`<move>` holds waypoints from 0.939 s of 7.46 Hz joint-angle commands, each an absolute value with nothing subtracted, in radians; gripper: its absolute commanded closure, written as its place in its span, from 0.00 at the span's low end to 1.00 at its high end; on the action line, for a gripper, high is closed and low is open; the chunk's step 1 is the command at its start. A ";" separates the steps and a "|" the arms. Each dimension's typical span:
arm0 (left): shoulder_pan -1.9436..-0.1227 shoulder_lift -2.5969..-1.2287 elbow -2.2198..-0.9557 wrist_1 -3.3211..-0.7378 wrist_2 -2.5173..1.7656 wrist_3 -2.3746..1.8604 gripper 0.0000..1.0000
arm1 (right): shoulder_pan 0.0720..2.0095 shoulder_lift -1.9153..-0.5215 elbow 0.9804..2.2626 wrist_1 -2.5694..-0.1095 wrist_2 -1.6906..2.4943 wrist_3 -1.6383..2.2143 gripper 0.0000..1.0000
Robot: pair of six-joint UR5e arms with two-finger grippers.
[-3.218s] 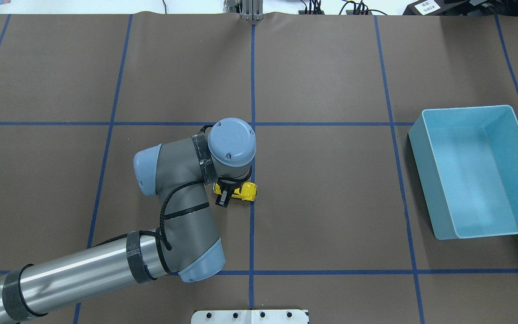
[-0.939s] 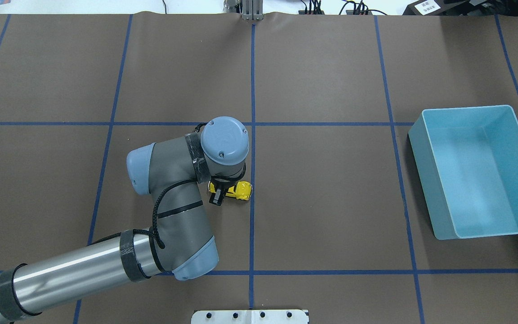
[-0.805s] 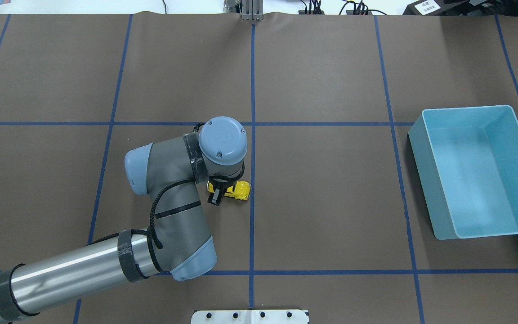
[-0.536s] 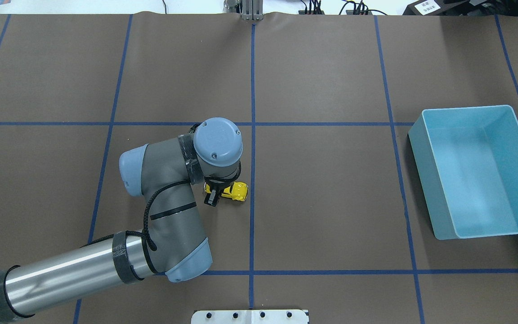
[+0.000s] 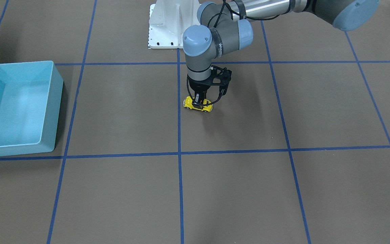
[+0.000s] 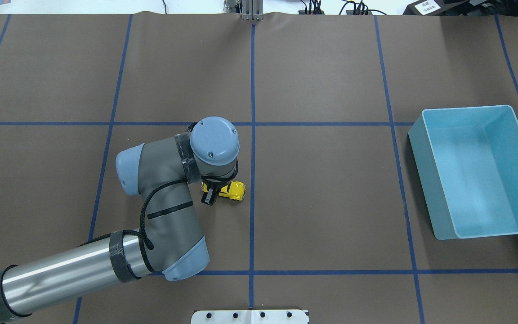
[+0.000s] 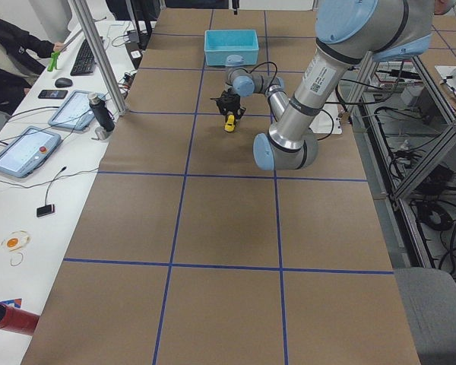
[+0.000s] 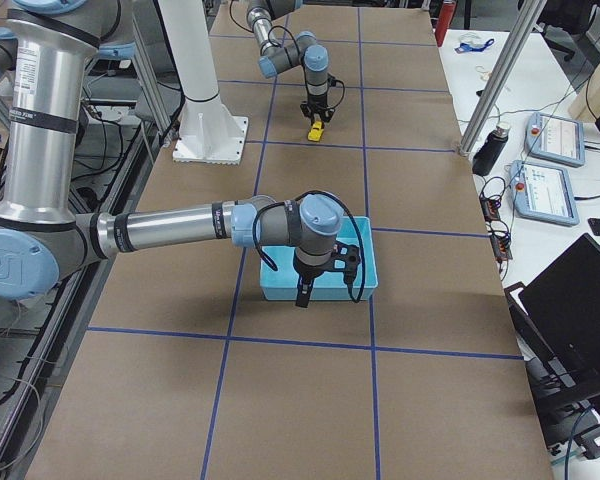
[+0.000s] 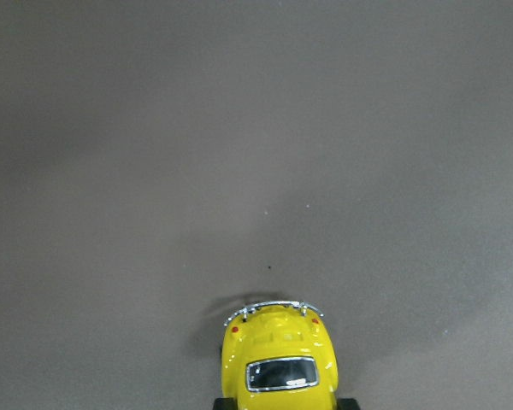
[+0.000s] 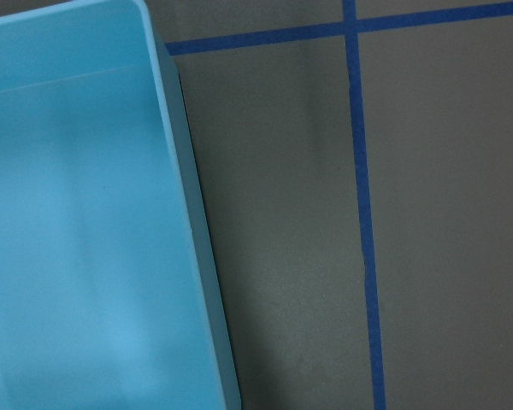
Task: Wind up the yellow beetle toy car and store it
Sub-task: 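Press the car down and drag it backward with the left gripper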
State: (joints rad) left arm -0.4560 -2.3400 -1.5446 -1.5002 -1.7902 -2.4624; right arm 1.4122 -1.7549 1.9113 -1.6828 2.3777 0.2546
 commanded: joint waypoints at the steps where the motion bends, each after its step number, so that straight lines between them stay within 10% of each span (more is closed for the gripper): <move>1: -0.463 -2.339 -1.545 -1.500 -1.792 -2.447 0.84 | 1.413 -1.755 1.911 -1.683 2.378 0.255 0.00; 7: -0.474 -2.326 -1.548 -1.500 -1.792 -2.433 0.86 | 1.411 -1.758 1.917 -1.684 2.379 0.255 0.00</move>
